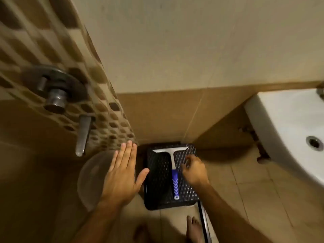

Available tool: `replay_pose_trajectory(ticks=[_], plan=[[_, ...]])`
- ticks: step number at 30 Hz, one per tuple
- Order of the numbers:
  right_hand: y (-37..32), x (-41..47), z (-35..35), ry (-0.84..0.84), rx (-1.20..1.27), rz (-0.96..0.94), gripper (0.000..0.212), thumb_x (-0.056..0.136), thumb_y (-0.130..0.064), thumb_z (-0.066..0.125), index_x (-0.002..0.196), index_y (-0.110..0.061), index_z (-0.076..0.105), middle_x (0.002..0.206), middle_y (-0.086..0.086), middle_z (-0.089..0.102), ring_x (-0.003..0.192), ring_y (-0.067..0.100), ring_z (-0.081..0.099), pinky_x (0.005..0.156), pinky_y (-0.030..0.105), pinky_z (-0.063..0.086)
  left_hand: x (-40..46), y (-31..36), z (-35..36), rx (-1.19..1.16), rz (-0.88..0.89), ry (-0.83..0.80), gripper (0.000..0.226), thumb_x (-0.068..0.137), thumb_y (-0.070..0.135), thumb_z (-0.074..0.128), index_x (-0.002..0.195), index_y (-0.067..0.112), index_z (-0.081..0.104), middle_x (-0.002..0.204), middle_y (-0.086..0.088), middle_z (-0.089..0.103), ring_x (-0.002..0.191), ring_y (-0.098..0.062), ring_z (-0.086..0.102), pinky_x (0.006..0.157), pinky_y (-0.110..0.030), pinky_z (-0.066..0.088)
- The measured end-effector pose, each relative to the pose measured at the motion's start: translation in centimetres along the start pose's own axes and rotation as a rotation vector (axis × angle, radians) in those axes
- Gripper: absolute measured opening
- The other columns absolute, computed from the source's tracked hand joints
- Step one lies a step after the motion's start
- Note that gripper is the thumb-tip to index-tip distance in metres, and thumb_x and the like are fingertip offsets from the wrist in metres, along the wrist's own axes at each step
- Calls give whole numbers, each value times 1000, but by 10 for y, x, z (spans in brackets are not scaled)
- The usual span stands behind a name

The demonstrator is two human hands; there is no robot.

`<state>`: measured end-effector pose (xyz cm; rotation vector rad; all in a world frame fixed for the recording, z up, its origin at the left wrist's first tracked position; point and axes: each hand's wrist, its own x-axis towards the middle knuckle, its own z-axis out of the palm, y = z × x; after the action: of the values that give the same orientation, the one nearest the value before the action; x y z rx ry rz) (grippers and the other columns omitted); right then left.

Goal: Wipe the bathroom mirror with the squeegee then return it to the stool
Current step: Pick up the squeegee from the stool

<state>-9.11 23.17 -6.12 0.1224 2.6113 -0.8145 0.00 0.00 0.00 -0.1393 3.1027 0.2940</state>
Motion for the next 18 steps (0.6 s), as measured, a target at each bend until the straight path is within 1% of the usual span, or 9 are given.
replay_pose_trajectory(ticks=[4,8,11,14,16,18], plan=[[37,5,69,-137,73,195,48,86,-30,66,129,-11,54,123,17,65,111,33,62,93,36,48,-11,-2,66,29,23,-85,80,94,62,24,151,6,19,159,-10,12,148,-21,3,118,-43,11],[62,11,123,-156,148,269,56,82,-40,70,128,-15,51,123,12,64,110,32,62,95,38,49,-28,-4,116,27,108,-144,80,93,61,29,151,6,21,159,-10,12,147,-22,3,119,-38,5],[73,17,145,-148,200,303,59,82,-40,70,130,-16,45,124,10,61,112,32,60,97,43,49,-36,-2,137,29,138,-178,80,93,62,25,150,5,24,158,-10,15,147,-23,5,119,-38,4],[74,24,153,-115,225,313,48,86,-28,67,127,-12,48,117,15,64,106,35,63,93,44,50,-41,3,145,28,148,-180,80,94,63,20,149,5,25,158,-10,16,147,-23,8,118,-41,9],[74,28,154,-141,255,314,35,88,-19,61,121,-10,51,110,18,66,100,38,64,91,43,51,-43,5,144,24,157,-175,79,94,62,22,150,6,24,158,-9,16,147,-21,7,118,-42,11],[71,26,146,-165,343,315,28,86,-16,57,113,-15,52,100,18,66,86,37,66,83,47,55,-41,7,135,23,168,-166,79,93,61,26,150,6,24,158,-9,16,147,-21,7,118,-41,11]])
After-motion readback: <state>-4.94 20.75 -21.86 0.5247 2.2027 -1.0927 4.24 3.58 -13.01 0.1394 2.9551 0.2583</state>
